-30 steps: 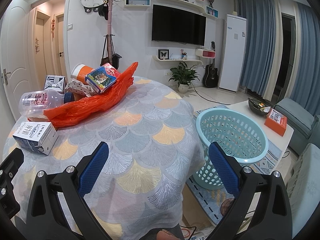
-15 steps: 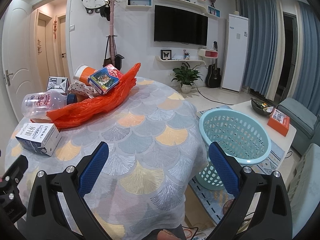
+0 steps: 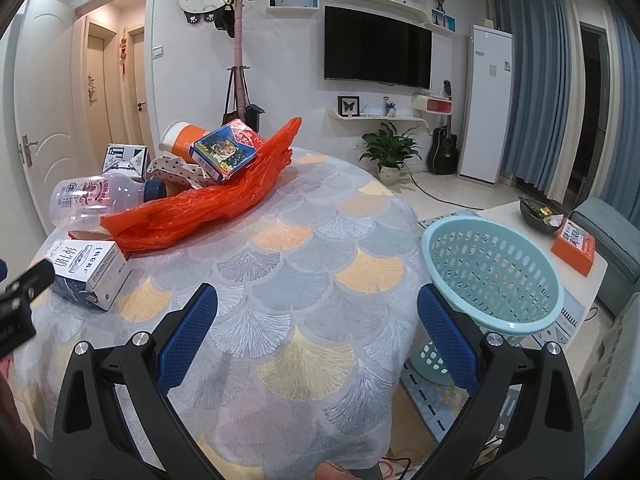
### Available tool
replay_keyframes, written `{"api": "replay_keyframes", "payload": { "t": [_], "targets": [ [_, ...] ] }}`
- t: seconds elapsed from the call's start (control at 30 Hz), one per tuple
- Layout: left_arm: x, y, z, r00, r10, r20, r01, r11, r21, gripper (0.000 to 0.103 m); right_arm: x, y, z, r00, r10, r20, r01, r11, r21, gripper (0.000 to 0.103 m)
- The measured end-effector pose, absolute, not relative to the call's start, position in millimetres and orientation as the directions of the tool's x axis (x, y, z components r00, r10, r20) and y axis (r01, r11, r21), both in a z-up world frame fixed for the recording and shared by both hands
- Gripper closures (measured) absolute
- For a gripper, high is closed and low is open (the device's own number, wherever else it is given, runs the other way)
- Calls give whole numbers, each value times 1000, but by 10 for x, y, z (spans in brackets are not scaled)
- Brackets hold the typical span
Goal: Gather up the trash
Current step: 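Lower the left gripper onto the white milk carton and close it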
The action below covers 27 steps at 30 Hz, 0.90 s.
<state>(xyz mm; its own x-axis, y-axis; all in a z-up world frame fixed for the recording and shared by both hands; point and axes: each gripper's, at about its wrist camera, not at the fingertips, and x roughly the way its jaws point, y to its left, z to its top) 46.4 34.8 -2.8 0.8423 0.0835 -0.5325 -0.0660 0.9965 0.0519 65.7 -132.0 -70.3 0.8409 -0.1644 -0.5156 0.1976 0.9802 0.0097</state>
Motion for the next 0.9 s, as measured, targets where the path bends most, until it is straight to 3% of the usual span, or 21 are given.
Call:
{"api": "replay_keyframes", "payload": {
  "t": [0.17, 0.37, 0.5, 0.63, 0.9],
  "targets": [
    [682, 163, 180, 850, 139, -508, -117, 990, 74, 7, 705, -1306, -762, 838, -156, -523, 189, 982, 9, 8],
    [1181, 24, -47, 697, 248, -673, -240, 965, 108, 7, 688, -1349, -749, 846, -160, -510, 195, 981, 16, 8],
    [1314, 16, -178, 646, 264, -716, -283, 954, 97, 6, 689, -1417, -769, 841, -163, -515, 209, 978, 31, 8],
    [1285, -41, -257, 650, 307, -696, -271, 948, 165, 6, 690, -1432, -793, 837, -158, -524, 202, 979, 28, 8],
    [1027, 228, -249, 677, 262, -688, -215, 964, 156, 6, 655, -1472, -727, 847, -159, -507, 202, 979, 31, 8]
  ]
}}
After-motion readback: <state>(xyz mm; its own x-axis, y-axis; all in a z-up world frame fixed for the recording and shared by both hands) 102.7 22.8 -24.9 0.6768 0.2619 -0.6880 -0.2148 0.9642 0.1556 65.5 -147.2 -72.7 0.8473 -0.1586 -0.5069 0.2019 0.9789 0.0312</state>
